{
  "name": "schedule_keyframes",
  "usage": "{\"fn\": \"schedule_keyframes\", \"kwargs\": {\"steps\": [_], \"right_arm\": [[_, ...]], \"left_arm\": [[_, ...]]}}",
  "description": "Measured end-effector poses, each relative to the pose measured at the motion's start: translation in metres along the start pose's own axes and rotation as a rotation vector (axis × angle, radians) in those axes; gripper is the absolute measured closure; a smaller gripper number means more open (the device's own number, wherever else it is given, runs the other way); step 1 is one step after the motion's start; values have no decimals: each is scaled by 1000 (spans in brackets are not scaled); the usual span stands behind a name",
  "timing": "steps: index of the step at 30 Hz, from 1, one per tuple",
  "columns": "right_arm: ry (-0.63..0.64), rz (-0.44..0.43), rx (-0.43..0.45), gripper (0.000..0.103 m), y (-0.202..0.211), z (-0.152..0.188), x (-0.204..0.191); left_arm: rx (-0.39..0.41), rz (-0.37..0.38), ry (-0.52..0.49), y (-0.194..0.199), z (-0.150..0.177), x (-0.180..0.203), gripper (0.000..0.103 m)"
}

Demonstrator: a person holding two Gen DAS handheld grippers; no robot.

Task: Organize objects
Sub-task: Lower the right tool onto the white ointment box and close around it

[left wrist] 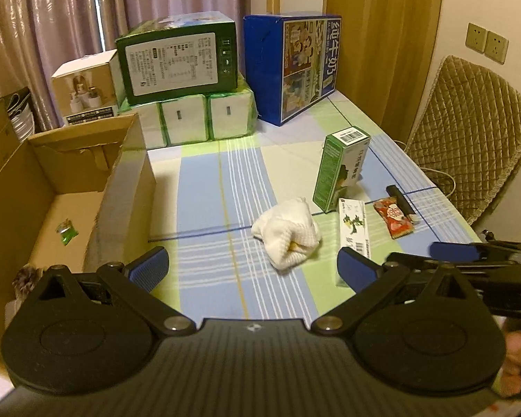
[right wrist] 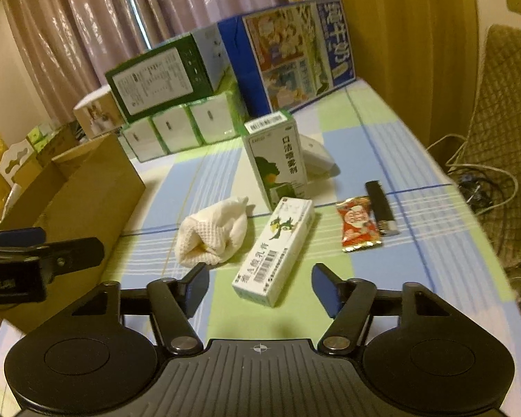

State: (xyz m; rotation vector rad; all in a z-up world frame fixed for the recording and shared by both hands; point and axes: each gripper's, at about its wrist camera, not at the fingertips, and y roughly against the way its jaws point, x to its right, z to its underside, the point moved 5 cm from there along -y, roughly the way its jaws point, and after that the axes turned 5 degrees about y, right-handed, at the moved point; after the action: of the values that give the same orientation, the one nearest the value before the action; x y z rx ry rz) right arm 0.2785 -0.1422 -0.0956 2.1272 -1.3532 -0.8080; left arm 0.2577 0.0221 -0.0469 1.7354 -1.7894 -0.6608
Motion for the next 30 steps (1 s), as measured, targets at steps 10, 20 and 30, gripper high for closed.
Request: {"fn": "schedule_keyframes", "kwargs": {"steps": [10, 20, 30], "right_arm": [[36, -5, -93, 45, -83, -1, 11], [93, 32, -141, 65, -76, 1, 23], [169, 28, -94, 66, -69, 2, 36]], "left_arm": [[4, -10, 1, -27, -12, -6, 2], [-4, 19, -18, -39, -15, 9, 2], [-41, 56, -47, -83, -9, 31, 2]]}}
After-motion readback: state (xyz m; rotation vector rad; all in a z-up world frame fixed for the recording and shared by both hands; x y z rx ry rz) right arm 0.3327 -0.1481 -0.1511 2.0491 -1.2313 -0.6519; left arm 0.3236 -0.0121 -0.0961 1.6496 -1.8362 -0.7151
